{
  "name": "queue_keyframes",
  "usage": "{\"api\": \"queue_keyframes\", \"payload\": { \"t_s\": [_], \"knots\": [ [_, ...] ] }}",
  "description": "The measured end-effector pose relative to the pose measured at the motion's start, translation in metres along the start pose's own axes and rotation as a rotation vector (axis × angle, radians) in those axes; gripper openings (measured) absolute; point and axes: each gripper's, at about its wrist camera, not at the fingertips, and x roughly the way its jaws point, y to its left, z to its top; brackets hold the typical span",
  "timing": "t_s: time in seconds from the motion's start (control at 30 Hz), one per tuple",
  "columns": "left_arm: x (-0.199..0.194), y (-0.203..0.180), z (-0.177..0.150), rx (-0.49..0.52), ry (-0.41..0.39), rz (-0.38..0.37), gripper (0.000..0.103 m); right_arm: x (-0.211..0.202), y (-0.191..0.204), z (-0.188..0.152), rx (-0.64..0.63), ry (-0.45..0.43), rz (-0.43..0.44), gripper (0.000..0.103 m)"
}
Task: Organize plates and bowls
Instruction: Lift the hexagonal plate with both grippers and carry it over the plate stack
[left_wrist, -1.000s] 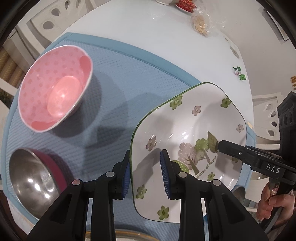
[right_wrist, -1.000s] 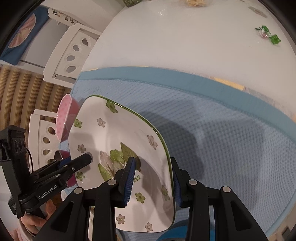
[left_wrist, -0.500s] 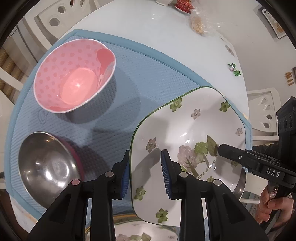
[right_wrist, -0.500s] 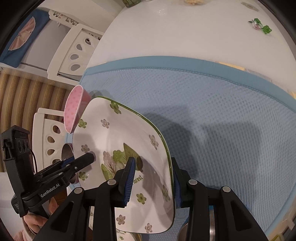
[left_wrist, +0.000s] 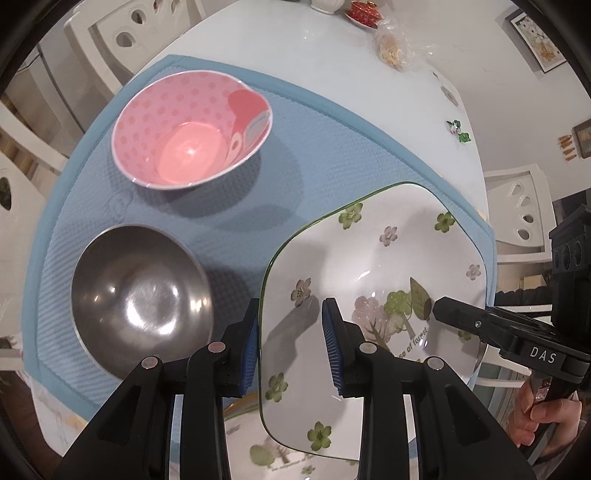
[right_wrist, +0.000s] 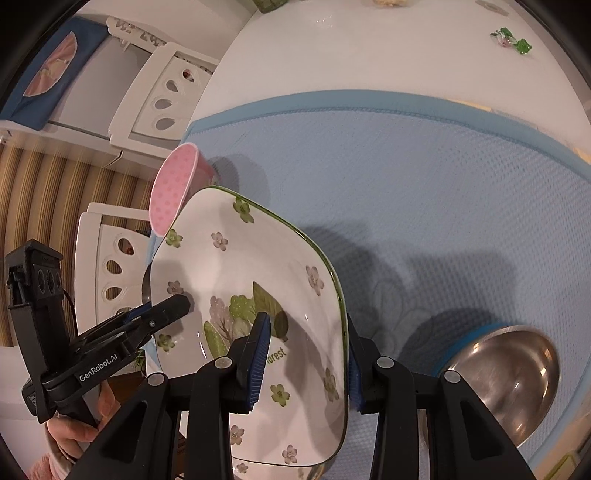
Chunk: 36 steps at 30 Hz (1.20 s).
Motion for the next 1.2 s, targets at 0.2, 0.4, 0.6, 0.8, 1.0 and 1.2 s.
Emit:
{"api": "queue_keyframes", "payload": {
  "t_s": [0.2,0.4,0.6,0.8,1.0,1.2],
  "knots": [
    [-0.010,0.014,-0.014,0.001,0.007,-0.007,0.028,0.004,0.013,-0.019,0.009,0.009,0.011,0.037],
    [-0.015,0.029,-0.027,-0.003,0.021,-0.006,0.028,0.014,0.015,-0.033,0.045,0.019,0.057,0.037],
    [-0.019,0.033,-0.041,0.028,0.022,0.015,0.030,0.021,0.020,-0.046,0.046,0.032,0.056,0.037],
    [-0.018,0.037,-0.055,0.031,0.043,-0.001,0.030,0.023,0.016,-0.061,0.076,0.031,0.078,0.037],
    [-0.020,0.038,-0.066,0.038,0.045,-0.002,0.030,0.026,0.015,-0.073,0.089,0.038,0.081,0.037],
    [-0.019,0.039,-0.073,0.043,0.050,0.005,0.030,0.031,0.013,-0.084,0.089,0.055,0.086,0.037]
  ]
}}
